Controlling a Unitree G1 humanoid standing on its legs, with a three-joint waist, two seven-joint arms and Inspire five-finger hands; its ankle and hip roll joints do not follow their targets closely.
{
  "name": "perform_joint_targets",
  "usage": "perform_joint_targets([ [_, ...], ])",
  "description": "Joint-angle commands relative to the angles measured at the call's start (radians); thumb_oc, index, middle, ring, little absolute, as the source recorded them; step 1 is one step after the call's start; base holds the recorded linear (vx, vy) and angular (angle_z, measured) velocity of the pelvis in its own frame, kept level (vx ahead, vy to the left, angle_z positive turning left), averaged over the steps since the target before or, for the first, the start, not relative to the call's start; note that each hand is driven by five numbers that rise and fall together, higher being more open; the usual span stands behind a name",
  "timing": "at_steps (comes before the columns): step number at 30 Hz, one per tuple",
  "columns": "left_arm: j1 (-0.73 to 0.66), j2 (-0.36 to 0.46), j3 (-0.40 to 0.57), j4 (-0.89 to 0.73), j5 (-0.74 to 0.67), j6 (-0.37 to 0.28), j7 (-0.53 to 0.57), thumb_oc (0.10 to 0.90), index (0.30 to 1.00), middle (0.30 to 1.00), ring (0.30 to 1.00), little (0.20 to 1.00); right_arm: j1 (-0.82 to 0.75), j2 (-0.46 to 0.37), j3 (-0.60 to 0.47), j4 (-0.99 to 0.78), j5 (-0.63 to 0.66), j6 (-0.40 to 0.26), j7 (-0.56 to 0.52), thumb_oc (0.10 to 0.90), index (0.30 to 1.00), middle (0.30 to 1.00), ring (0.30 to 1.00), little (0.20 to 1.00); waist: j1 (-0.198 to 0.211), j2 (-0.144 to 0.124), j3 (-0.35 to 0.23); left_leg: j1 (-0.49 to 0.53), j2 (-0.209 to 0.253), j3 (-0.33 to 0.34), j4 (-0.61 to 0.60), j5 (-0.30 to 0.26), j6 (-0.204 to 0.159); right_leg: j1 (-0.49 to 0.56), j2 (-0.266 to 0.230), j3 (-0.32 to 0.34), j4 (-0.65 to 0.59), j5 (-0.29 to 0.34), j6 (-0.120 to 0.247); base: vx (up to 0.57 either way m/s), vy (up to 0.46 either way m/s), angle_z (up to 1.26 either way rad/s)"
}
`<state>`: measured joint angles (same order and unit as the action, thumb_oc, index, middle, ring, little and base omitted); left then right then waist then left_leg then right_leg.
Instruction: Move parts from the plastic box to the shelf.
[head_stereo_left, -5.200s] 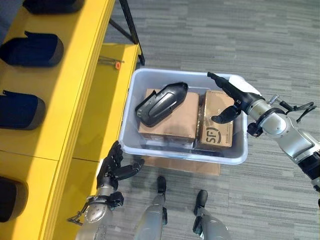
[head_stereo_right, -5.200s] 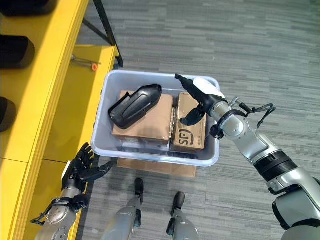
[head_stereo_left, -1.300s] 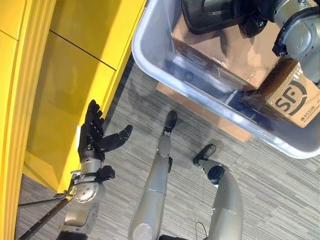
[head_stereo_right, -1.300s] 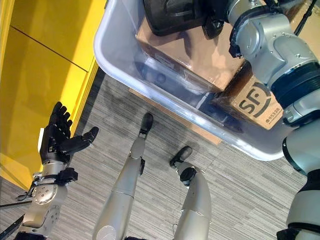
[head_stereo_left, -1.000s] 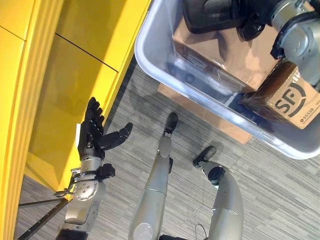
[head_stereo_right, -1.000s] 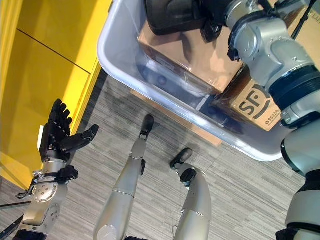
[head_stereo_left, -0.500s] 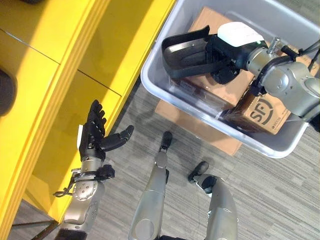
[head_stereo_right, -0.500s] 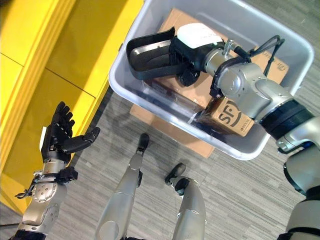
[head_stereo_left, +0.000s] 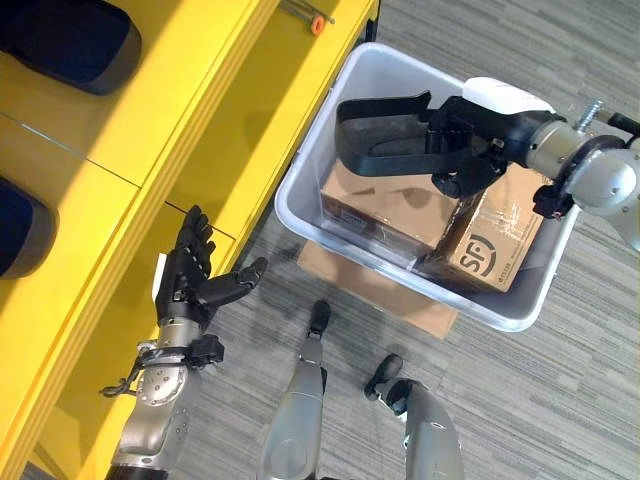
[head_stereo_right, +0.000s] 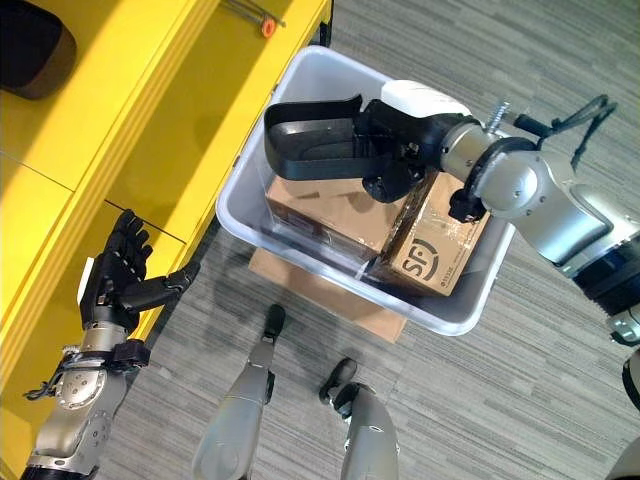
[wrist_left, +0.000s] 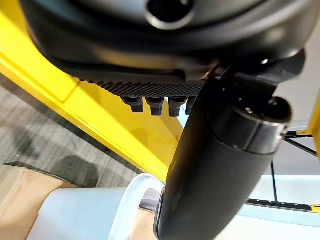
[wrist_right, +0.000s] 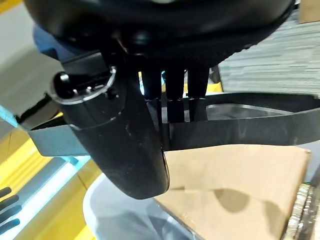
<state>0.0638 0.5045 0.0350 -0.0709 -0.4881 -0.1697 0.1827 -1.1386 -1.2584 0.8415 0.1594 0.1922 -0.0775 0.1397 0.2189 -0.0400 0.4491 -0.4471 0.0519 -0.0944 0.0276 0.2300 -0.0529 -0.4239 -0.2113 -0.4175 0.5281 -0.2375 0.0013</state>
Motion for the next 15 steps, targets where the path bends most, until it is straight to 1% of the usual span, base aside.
perform_joint_targets([
  [1, 0.025, 0.105, 0.068, -0.027, 0.119, -0.087, 0.016, 0.9, 1.0, 1.0, 1.0, 1.0, -0.002, -0.013, -0.071, -0.016, 0.102, -0.073, -0.009, 0.4, 0.3, 0.3, 0.3, 0.3, -0.01, -0.03, -0.165, 0.159, 0.074, 0.024, -0.029, -0.129, -0.054, 0.254, -0.015, 0.015, -0.351, 0.161, 0.142, 0.0, 0.0, 0.0],
  [3, 0.025, 0.107, 0.079, -0.025, 0.134, -0.088, 0.021, 0.9, 1.0, 1.0, 1.0, 1.0, 0.021, -0.024, -0.089, -0.02, 0.106, -0.072, -0.002, 0.4, 0.3, 0.3, 0.3, 0.3, -0.012, -0.03, -0.171, 0.171, 0.074, 0.025, -0.039, -0.125, -0.058, 0.266, -0.012, 0.013, -0.364, 0.164, 0.143, 0.0, 0.0, 0.0],
  [4, 0.009, 0.132, 0.103, -0.021, 0.198, -0.092, 0.041, 0.9, 1.0, 1.0, 1.0, 1.0, 0.05, -0.031, -0.1, -0.019, 0.111, -0.072, 0.007, 0.4, 0.3, 0.3, 0.3, 0.3, -0.015, -0.031, -0.191, 0.195, 0.075, 0.03, -0.061, -0.118, -0.065, 0.291, -0.008, 0.009, -0.387, 0.173, 0.147, 0.0, 0.0, 0.0],
  [5, 0.009, 0.133, 0.103, -0.021, 0.199, -0.092, 0.042, 0.9, 1.0, 1.0, 1.0, 1.0, 0.054, -0.031, -0.104, -0.02, 0.11, -0.072, 0.008, 0.4, 0.3, 0.3, 0.3, 0.3, -0.014, -0.032, -0.19, 0.198, 0.076, 0.03, -0.064, -0.117, -0.066, 0.294, -0.008, 0.009, -0.39, 0.174, 0.147, 0.0, 0.0, 0.0],
  [7, -0.01, 0.171, 0.127, -0.006, 0.275, -0.098, 0.063, 0.9, 1.0, 1.0, 1.0, 1.0, 0.098, -0.026, -0.132, -0.016, 0.128, -0.075, 0.02, 0.4, 0.3, 0.3, 0.3, 0.3, -0.021, -0.033, -0.216, 0.224, 0.079, 0.038, -0.08, -0.111, -0.073, 0.322, -0.001, 0.01, -0.418, 0.184, 0.15, 0.0, 0.0, 0.0],
  [8, -0.01, 0.172, 0.126, -0.005, 0.275, -0.098, 0.064, 0.9, 1.0, 1.0, 1.0, 1.0, 0.1, -0.026, -0.134, -0.016, 0.128, -0.075, 0.02, 0.4, 0.3, 0.3, 0.3, 0.3, -0.02, -0.034, -0.215, 0.226, 0.079, 0.038, -0.082, -0.111, -0.073, 0.323, 0.0, 0.01, -0.419, 0.184, 0.15, 0.01, 0.005, -0.04],
  [9, -0.03, 0.197, 0.132, 0.019, 0.31, -0.101, 0.078, 0.9, 1.0, 1.0, 1.0, 1.0, 0.111, -0.019, -0.133, -0.02, 0.135, -0.077, 0.028, 0.4, 0.3, 0.3, 0.3, 0.3, -0.027, -0.037, -0.233, 0.244, 0.083, 0.045, -0.088, -0.113, -0.074, 0.336, 0.004, 0.017, -0.427, 0.188, 0.151, 0.02, 0.014, -0.06],
  [11, -0.065, 0.282, 0.145, 0.026, 0.445, -0.095, 0.124, 0.9, 1.0, 1.0, 1.0, 1.0, 0.139, -0.001, -0.141, -0.037, 0.157, -0.084, 0.043, 0.4, 0.3, 0.3, 0.3, 0.3, -0.041, -0.04, -0.261, 0.286, 0.093, 0.061, -0.097, -0.119, -0.076, 0.364, 0.009, 0.034, -0.431, 0.185, 0.154, 0.04, 0.017, -0.05],
  [12, -0.065, 0.283, 0.145, 0.026, 0.445, -0.095, 0.124, 0.9, 1.0, 1.0, 1.0, 1.0, 0.14, -0.001, -0.142, -0.037, 0.157, -0.084, 0.043, 0.4, 0.3, 0.3, 0.3, 0.3, -0.04, -0.04, -0.261, 0.287, 0.093, 0.061, -0.097, -0.119, -0.076, 0.364, 0.009, 0.034, -0.431, 0.185, 0.154, 0.04, 0.01, -0.07],
  [14, -0.082, 0.319, 0.145, 0.02, 0.497, -0.1, 0.144, 0.9, 1.0, 1.0, 1.0, 1.0, 0.163, 0.009, -0.148, -0.04, 0.173, -0.086, 0.052, 0.4, 0.3, 0.3, 0.3, 0.3, -0.058, -0.039, -0.286, 0.312, 0.101, 0.072, -0.103, -0.124, -0.08, 0.383, 0.013, 0.045, -0.442, 0.186, 0.155, 0.04, 0.013, -0.17],
  [15, -0.087, 0.324, 0.143, 0.018, 0.514, -0.1, 0.151, 0.9, 1.0, 1.0, 1.0, 1.0, 0.175, 0.01, -0.155, -0.045, 0.181, -0.087, 0.057, 0.4, 0.3, 0.3, 0.3, 0.3, -0.063, -0.038, -0.292, 0.317, 0.102, 0.073, -0.104, -0.124, -0.081, 0.388, 0.013, 0.045, -0.445, 0.186, 0.155, 0.03, 0.011, -0.2],
])
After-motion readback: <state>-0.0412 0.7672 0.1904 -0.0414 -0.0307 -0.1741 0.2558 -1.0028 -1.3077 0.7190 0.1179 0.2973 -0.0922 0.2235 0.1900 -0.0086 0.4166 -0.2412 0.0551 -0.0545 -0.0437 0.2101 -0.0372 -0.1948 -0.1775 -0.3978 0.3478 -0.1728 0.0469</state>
